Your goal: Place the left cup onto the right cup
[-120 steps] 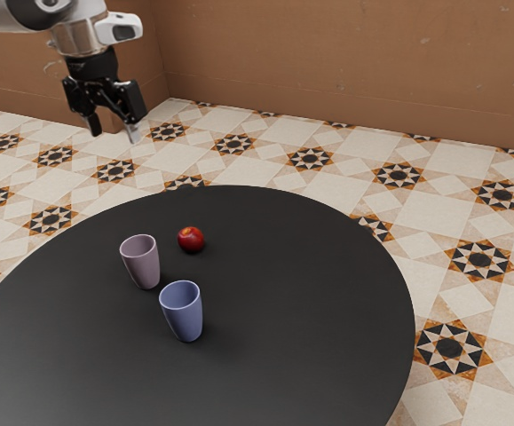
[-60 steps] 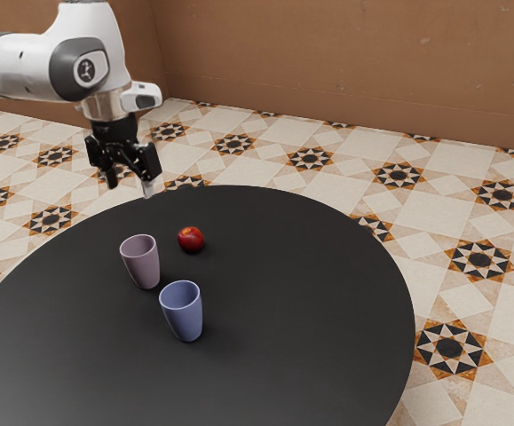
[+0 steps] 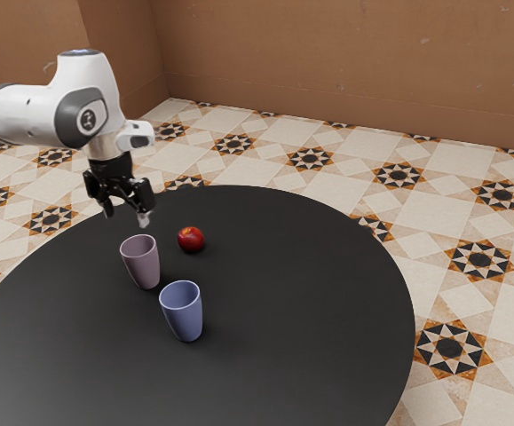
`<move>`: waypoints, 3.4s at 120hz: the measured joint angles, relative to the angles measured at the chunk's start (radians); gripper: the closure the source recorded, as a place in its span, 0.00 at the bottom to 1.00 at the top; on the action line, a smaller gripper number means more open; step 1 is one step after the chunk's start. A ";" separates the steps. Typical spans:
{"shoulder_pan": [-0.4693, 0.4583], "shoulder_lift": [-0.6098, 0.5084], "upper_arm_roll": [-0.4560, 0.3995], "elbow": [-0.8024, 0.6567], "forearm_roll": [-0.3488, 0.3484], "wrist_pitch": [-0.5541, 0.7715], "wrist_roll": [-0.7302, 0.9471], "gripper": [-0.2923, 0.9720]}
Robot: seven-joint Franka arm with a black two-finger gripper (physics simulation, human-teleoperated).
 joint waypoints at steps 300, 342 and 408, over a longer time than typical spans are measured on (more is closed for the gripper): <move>-0.013 0.264 -0.006 0.109 0.000 0.109 0.155 0.84; -0.049 0.143 0.000 0.083 0.022 0.095 0.152 0.85; -0.122 -0.029 -0.009 0.000 0.031 0.046 0.149 0.85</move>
